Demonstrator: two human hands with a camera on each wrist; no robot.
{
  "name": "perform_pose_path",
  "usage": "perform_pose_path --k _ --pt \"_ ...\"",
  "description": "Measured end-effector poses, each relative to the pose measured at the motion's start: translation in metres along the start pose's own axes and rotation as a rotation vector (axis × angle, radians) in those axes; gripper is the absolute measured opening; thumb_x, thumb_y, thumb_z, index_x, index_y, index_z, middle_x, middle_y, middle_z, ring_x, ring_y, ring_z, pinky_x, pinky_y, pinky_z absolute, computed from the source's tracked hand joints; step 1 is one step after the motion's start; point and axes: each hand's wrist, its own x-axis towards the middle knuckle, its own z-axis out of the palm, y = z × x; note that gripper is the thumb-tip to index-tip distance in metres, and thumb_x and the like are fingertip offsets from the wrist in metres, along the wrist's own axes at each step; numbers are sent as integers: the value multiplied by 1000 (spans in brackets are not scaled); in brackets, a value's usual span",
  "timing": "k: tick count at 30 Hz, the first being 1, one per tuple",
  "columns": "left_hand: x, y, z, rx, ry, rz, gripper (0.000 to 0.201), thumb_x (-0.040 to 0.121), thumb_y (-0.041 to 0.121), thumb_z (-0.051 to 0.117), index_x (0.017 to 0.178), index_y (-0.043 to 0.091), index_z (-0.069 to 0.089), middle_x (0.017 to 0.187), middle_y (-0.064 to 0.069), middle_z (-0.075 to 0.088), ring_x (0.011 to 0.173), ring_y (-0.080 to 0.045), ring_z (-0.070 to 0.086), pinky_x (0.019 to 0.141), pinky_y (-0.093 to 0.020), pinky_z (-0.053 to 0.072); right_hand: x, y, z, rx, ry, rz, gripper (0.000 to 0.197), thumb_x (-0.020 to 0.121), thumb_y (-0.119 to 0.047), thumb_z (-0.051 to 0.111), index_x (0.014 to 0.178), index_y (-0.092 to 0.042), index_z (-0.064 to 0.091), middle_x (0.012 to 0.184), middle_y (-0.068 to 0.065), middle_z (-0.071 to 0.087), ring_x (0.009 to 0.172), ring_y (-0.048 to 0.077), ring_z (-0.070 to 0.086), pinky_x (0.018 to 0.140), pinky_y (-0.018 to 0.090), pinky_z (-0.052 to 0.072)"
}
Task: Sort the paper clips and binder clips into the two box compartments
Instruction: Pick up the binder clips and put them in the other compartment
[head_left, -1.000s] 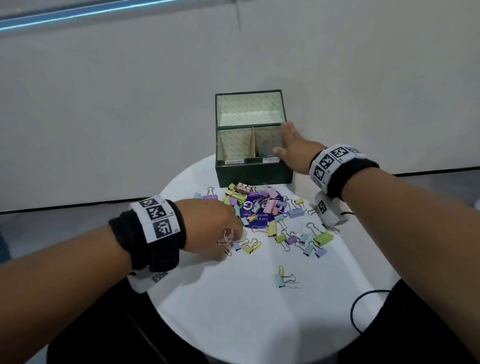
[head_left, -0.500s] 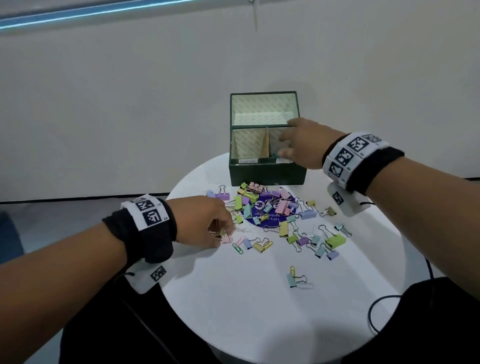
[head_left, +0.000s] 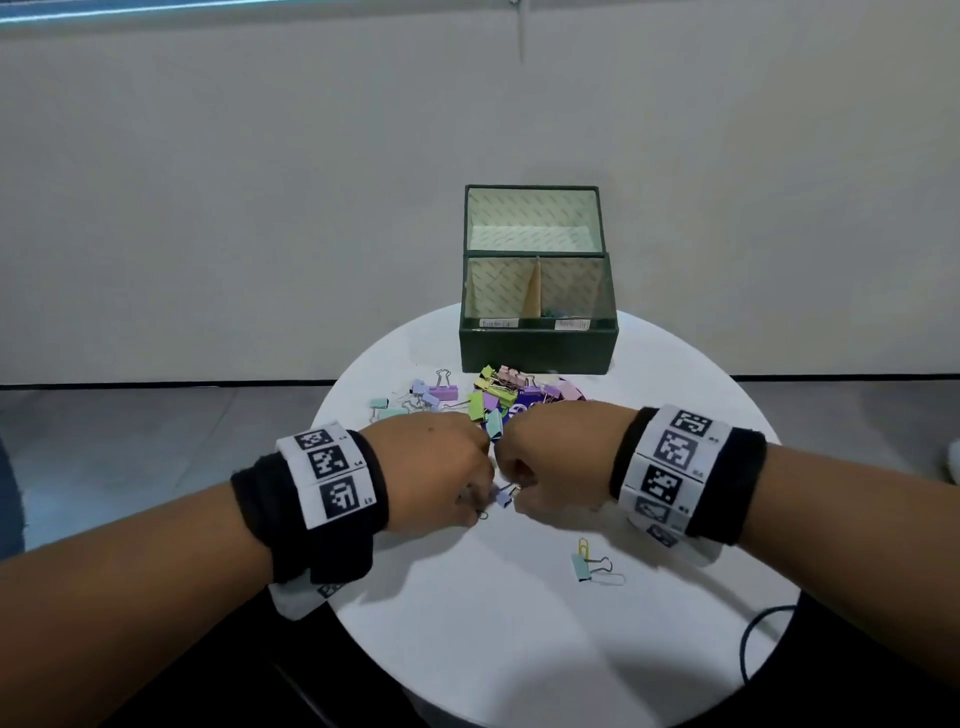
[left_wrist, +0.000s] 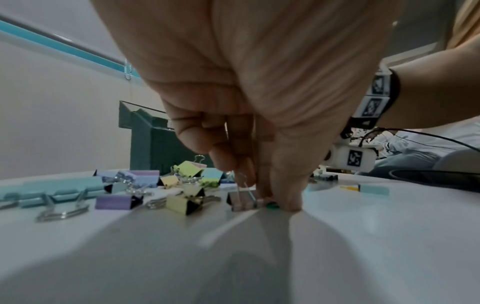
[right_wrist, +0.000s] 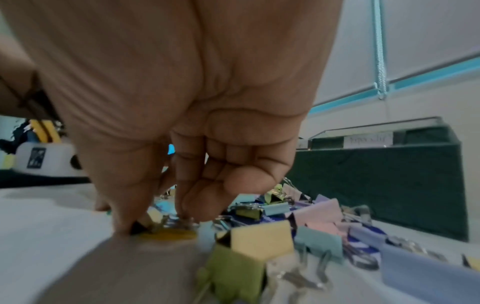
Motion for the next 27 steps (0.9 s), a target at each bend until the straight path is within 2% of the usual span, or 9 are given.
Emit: perform_pose_path --k 3,5,9,12,14,17,21,24,27 --pt "-5 3 3 17 48 26 17 89 36 57 95 32 72 91 8 61 90 -14 51 75 -32 50 2 9 -1 144 6 13 1 85 -25 59 86 -26 60 86 -7 64 81 18 59 70 32 54" --pt "-5 4 4 25 71 38 15 88 29 54 92 31 68 87 7 61 84 -14 47 74 -33 51 1 17 -4 175 56 32 4 84 -23 57 85 -27 57 85 -7 64 79 17 58 68 33 53" --pt "-2 7 7 69 33 37 27 88 20 46 105 32 63 91 7 62 91 -18 50 76 -38 51 -8 28 -5 138 114 58 8 85 -25 58 78 -27 56 78 -8 61 75 17 57 67 36 53" --pt "-3 9 10 67 33 38 22 86 18 47 99 30 61 87 8 58 85 -16 45 72 -33 49 -17 25 -2 106 28 26 14 87 -26 60 94 -31 71 94 -11 68 85 14 62 75 35 56" --pt "-4 11 10 79 41 52 17 85 20 48 94 27 61 83 7 57 82 -15 43 68 -29 44 -20 23 1 72 22 -33 18 86 -27 65 101 -32 73 100 -10 64 88 17 60 73 34 54" --pt "-5 14 9 139 73 102 14 85 28 47 87 25 61 78 5 60 79 -17 49 69 -32 48 -25 19 5 -50 81 -130 14 88 -30 62 96 -32 73 99 -10 57 79 14 48 65 29 46" --pt "-3 18 8 135 55 160 13 87 27 52 91 29 65 82 4 66 81 -21 57 75 -35 50 -37 10 8 -139 24 -173 17 88 -29 52 89 -25 68 101 -4 55 78 21 54 67 35 53" --pt "-1 21 9 203 52 216 10 86 22 53 85 31 57 81 4 65 81 -22 56 78 -36 48 -47 14 11 -179 -18 -211 15 83 -29 54 92 -24 66 105 -4 54 80 23 57 67 36 54" --pt "2 21 12 176 27 201 22 87 20 50 82 35 35 82 4 63 81 -22 51 79 -39 49 -57 21 19 -165 19 -244 13 87 -27 54 90 -25 66 103 -6 57 82 24 60 64 35 53"
